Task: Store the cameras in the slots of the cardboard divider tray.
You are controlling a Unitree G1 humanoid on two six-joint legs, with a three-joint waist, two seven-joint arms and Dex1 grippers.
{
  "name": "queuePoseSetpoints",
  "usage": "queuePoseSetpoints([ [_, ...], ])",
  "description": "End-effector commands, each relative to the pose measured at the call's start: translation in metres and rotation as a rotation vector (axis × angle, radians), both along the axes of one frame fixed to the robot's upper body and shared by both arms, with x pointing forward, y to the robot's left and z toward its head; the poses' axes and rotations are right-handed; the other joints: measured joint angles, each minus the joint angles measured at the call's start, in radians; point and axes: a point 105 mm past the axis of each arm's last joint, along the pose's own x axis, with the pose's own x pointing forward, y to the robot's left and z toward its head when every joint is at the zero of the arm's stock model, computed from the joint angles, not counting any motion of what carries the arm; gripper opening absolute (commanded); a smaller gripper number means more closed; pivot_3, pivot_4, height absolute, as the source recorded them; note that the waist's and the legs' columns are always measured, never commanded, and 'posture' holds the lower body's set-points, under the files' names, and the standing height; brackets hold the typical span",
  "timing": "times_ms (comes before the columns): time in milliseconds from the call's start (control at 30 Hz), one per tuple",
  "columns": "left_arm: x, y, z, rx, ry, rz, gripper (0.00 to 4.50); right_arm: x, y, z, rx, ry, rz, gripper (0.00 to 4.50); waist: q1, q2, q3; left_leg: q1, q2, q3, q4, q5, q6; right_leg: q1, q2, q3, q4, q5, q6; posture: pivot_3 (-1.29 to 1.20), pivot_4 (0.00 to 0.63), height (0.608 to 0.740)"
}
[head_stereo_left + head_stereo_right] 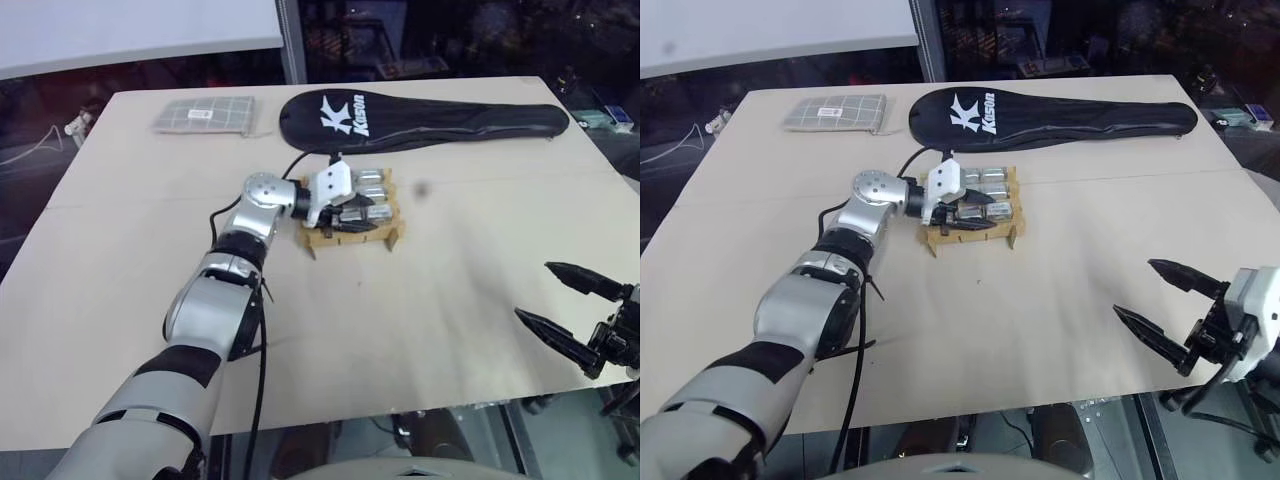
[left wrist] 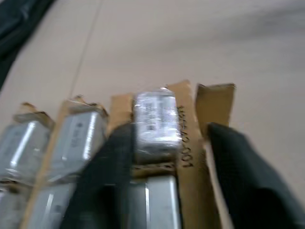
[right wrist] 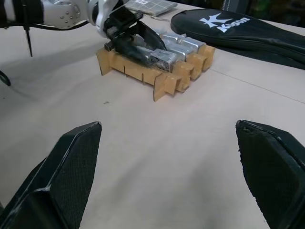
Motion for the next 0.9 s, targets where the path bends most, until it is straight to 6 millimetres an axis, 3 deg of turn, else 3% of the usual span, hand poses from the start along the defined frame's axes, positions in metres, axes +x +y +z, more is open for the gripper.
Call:
queuePoseSetpoints([
  [33,0.002,0.001,0.011,-0.013,-0.051,0.001,4.35,-0.001,-0.001,0.008,-0.015,-0.037,0.008,4.50,0.000,0.000,0.000,0.000,0.000,0.000,0.000,0.000,0.000,0.000,0.000,0.000,0.000,0.000,0.000,0.00,0.150,0.740],
  [267,-0.001,0.002,0.042,-0.132,-0.070,-0.014,4.48,-0.004,0.000,0.006,-0.011,-0.026,0.010,4.50,0.000,0.000,0.000,0.000,0.000,0.000,0.000,0.000,0.000,0.000,0.000,0.000,0.000,0.000,0.000,0.00,0.150,0.740],
  [433,-0.034,0.023,0.060,-0.269,-0.024,-0.021,4.48,-0.011,-0.001,0.002,-0.007,-0.008,-0.001,4.50,-0.009,0.002,-0.001,0.001,0.002,-0.002,-0.001,0.000,0.000,0.000,0.000,0.004,0.001,0.002,-0.003,0.00,0.150,0.740],
  [500,-0.046,0.042,0.061,-0.334,0.004,0.088,4.48,-0.012,-0.003,0.001,-0.007,-0.011,-0.016,4.50,-0.010,0.002,-0.001,0.002,0.003,-0.002,-0.002,0.000,0.000,-0.001,0.001,0.004,0.001,0.002,-0.003,0.00,0.150,0.740],
  [633,-0.088,0.096,0.038,-0.415,0.133,0.363,4.48,-0.019,0.000,-0.013,0.010,0.032,-0.020,4.50,-0.011,0.005,-0.003,0.003,0.006,0.000,-0.002,0.000,0.000,-0.001,0.001,0.007,0.000,0.002,-0.003,0.00,0.150,0.740],
  [700,-0.104,0.110,0.027,-0.396,0.155,0.452,4.48,-0.021,0.000,-0.019,0.012,0.048,-0.013,4.50,-0.001,0.005,-0.003,0.005,0.008,0.000,-0.003,-0.001,-0.001,0.000,-0.001,0.007,0.000,0.001,-0.003,0.00,0.150,0.740],
  [800,-0.132,0.128,-0.006,-0.326,0.190,0.603,4.48,-0.014,0.001,-0.031,0.039,0.074,-0.011,4.50,0.008,0.004,-0.004,0.006,0.007,-0.001,-0.002,-0.001,-0.001,0.002,-0.002,0.005,-0.001,0.000,0.000,0.00,0.150,0.740],
  [900,-0.150,0.135,-0.028,-0.297,0.208,0.710,4.48,-0.010,0.000,-0.041,0.033,0.084,0.001,4.50,0.014,0.005,-0.004,0.018,0.008,-0.001,-0.003,-0.002,0.000,0.017,-0.004,0.006,-0.007,-0.003,-0.004,0.00,0.150,0.740],
])
